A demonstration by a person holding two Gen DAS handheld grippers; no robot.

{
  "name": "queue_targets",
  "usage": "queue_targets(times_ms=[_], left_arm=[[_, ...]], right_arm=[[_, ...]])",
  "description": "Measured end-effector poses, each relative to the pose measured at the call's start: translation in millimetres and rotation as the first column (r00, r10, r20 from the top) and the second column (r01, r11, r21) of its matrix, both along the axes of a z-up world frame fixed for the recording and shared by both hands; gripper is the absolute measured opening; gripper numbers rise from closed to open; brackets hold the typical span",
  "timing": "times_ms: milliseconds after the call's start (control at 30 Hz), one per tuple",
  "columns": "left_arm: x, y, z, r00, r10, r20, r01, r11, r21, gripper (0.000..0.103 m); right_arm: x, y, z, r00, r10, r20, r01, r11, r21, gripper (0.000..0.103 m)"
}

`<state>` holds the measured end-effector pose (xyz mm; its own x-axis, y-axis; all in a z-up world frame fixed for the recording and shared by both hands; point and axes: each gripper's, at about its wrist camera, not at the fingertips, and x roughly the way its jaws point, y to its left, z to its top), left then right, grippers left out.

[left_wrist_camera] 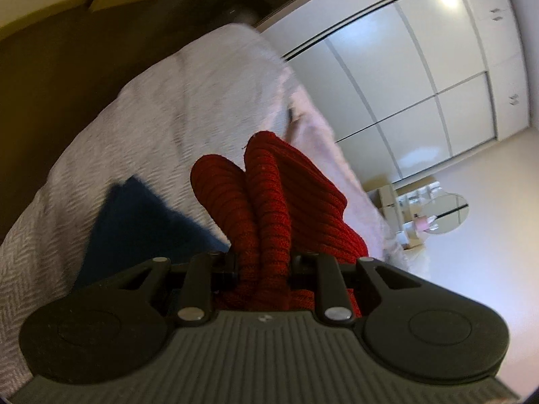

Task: Fold clothes
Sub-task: 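Lower the red sweater onto the folded blue garment with both grippers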

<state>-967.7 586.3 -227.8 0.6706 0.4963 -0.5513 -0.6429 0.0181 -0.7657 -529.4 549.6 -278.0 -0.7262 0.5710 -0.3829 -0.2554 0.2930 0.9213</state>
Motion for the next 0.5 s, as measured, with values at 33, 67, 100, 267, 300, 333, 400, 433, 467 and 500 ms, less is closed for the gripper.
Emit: queue_targets(times_ms=[33,67,100,267,300,333,400,433,467,500], left_arm=[[-1.7,0.9,-10.2,1.000,0.001,-0.002,-0.001,1.000,-0.015,0.019],[-2.8,1.9,-19.9,1.000,0.001,-0.002,-0.001,1.000,-0.030,0.019],[-4.0,3.9,-30.4,1.000,-0.003,-0.002,0.003,0.999,-0.041,0.019],[-4.9,13.3,-73.4,1.000,-0.009,-0.011,0.008,0.998,-0.057,0.019],[-6.1,14.6,-77.8,1.000,-0.004,-0.010,0.003,0.999,-0.049,0.020],[-6.5,16.2,-80.9,1.000,-0.004,-0.020,0.003,0.999,-0.040,0.020],[-5.1,19.4,-83.3,0.997,-0.021,-0.076,0.019,1.000,-0.021,0.022],[-4.1,20.3,-82.8,0.994,-0.030,-0.102,0.028,0.999,-0.016,0.022],[-4.2,20.3,-81.8,0.993,-0.034,-0.117,0.032,0.999,-0.014,0.023],[-4.2,19.7,-80.5,0.992,-0.034,-0.125,0.033,0.999,-0.012,0.023]], right_arm=[[-1.1,2.4,-8.6,1.000,0.007,0.009,-0.007,1.000,-0.015,0.024],[-2.1,4.9,-17.3,1.000,0.013,0.018,-0.013,0.999,-0.031,0.024],[-3.2,7.3,-25.9,0.999,0.020,0.026,-0.019,0.999,-0.046,0.024],[-3.7,13.1,-62.3,0.998,0.030,0.057,-0.024,0.994,-0.103,0.024],[-2.7,12.8,-68.1,0.998,0.026,0.060,-0.019,0.994,-0.109,0.025],[-2.3,12.2,-72.8,0.998,0.022,0.066,-0.014,0.994,-0.112,0.026],[-4.3,9.9,-76.7,0.996,0.013,0.091,-0.004,0.995,-0.101,0.028],[-5.6,9.9,-75.5,0.993,0.011,0.116,-0.001,0.996,-0.091,0.031],[-7.0,10.0,-74.2,0.990,0.009,0.140,0.002,0.997,-0.080,0.034],[-8.3,9.9,-71.7,0.986,0.007,0.166,0.004,0.998,-0.069,0.039]])
